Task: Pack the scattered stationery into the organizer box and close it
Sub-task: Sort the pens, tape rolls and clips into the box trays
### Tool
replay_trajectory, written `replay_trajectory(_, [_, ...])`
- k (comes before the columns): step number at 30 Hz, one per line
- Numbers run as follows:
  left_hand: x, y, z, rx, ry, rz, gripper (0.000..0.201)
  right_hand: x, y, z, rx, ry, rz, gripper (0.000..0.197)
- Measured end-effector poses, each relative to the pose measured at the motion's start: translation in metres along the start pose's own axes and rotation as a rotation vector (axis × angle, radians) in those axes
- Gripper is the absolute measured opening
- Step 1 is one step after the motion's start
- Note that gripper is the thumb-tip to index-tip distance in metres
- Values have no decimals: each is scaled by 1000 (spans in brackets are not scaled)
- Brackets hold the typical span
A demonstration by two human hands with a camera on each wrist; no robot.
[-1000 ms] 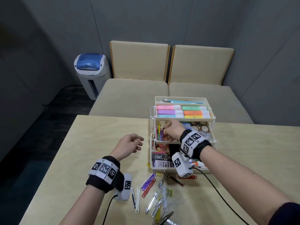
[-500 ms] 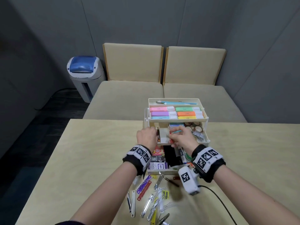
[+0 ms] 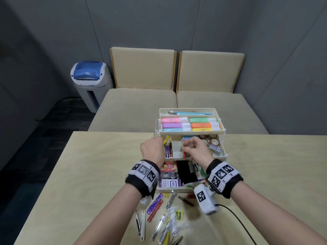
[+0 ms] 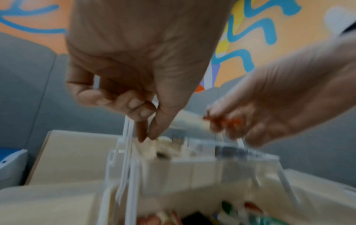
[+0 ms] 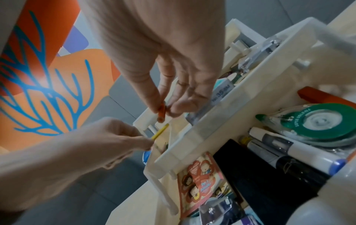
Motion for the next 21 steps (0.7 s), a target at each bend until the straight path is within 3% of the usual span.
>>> replay_trajectory(5, [40, -17, 19, -49, 1, 96, 17, 21, 19, -16, 34, -68, 144, 16])
replay_trajectory(9, [60, -25, 17, -7, 1, 182, 12, 33, 41, -22, 74, -111, 330, 8])
replay_trajectory(12, [55, -35, 10, 49, 92, 154, 11, 30, 42, -14, 79, -139, 413, 6])
replay_trajectory(17, [20, -51, -8, 208, 309, -119, 7, 1, 19, 36, 95, -147, 295, 10])
replay_trajectory(21, [-1, -48, -21, 285, 399, -363, 14, -52, 18, 77, 254, -13, 480, 10])
Point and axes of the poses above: each hand's wrist, its own z-axis away from the middle knuckle, its own y-axis out of the palm, x = y × z, the point moved 1 cm from there along -z, towards the middle knuckle, and after that the axes turned 7 degrees about x, right-handed, at the moved point
